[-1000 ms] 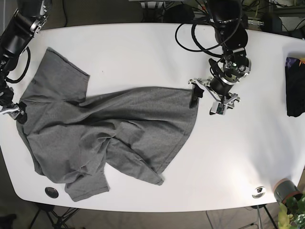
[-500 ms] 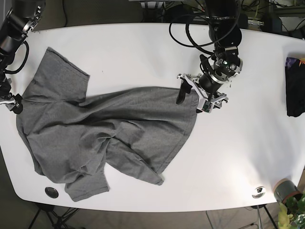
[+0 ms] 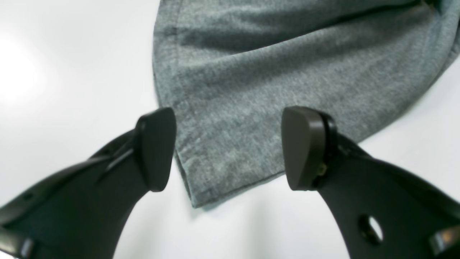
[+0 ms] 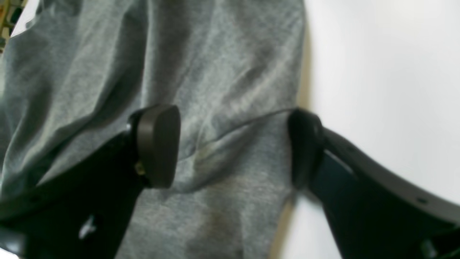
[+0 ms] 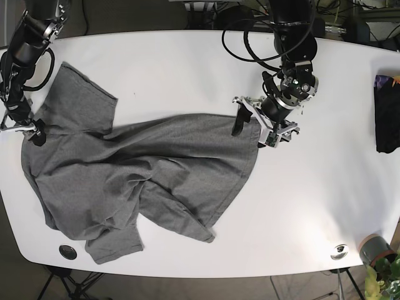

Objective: Fold the T-shirt properly
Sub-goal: 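Grasp the grey shirt's edges with both grippers, then lift and drag the held edges with both grippers to stretch the shirt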

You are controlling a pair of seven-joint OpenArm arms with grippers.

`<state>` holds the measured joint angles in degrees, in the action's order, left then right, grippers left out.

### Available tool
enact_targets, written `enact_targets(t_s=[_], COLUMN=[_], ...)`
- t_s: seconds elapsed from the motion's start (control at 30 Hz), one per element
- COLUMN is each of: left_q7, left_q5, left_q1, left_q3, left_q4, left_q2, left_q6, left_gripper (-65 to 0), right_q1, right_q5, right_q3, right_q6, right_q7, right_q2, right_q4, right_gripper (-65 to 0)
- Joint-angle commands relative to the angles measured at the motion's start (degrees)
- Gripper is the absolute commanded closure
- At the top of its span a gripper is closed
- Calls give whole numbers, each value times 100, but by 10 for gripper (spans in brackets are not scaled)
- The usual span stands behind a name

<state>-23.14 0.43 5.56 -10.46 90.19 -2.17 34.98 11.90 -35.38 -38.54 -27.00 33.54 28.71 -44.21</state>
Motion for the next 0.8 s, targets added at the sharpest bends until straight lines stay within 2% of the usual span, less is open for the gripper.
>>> enact_targets(t_s=[0.0,0.1,0.13,0.2,0.3,0.37,0.47,0.57,0.67,0.77], left_q7=[129,129,129,129,129,129,120,120,111,-214], left_q5=[-65,-56,-56,-56,-56,-56,-73,-82,-82,-91], left_q1=[-68,-68,-68,-77,-77,-77,-77,-77,-77,-68], left_q3=[-13,-13,-22,-31,-137,-128,-49,-13,-5,-5], left_q4=[93,93,93,93,93,93,84,-30,-118,-136], left_q2=[20,20,20,20,20,11,11,11,11,11], left_q6=[5,5,-4,-12,-153,-434,-716,-892,-918,-900], left_gripper=[-421,-422,-424,-424,-428,-429,-449,-517,-525,-525], right_q1=[115,124,124,186,195,195,195,195,186,186], right_q5=[-10,-10,-10,-10,-10,-10,-10,-10,-10,-10], right_q3=[0,0,0,0,0,0,8,8,8,8], right_q6=[6,6,6,6,6,6,6,-3,-3,-3], right_q7=[79,79,79,61,-44,-106,-123,-123,-123,-123], right_q2=[79,79,79,79,79,70,70,79,79,79], right_q4=[-76,-76,-76,-76,-76,-76,-76,-76,-76,-76], right_gripper=[-430,-425,-404,-320,-116,-13,-48,-40,-29,-29])
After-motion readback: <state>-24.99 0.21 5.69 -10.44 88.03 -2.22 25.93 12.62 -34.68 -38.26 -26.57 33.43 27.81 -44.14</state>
